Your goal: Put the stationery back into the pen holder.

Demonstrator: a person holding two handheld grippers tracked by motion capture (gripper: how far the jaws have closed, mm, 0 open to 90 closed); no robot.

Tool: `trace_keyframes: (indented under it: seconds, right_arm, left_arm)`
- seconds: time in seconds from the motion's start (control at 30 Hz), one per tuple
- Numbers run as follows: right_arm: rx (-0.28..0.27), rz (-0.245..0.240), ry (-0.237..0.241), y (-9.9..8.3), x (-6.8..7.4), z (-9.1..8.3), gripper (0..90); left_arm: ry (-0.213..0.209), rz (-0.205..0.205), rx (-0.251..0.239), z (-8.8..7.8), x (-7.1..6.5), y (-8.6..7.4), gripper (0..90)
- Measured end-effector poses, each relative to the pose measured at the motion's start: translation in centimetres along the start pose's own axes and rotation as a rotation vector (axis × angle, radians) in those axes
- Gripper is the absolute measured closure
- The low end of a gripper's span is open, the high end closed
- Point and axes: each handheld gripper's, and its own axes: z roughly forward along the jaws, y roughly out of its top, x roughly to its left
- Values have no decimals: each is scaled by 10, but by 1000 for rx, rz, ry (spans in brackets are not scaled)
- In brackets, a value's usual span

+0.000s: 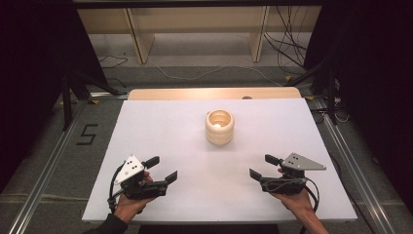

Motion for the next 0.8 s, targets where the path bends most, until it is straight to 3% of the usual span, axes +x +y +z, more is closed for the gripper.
trace_keyframes:
  seconds: [0.3,0.8]
  right_arm:
    - [-21,35,-8,-6,-5,-12,201]
    - [-16,38,-16,-9,-5,-16,200]
  left_arm:
    - [7,7,21,3,-1,-2,144]
    - [14,-3,18,2,1,-1,144]
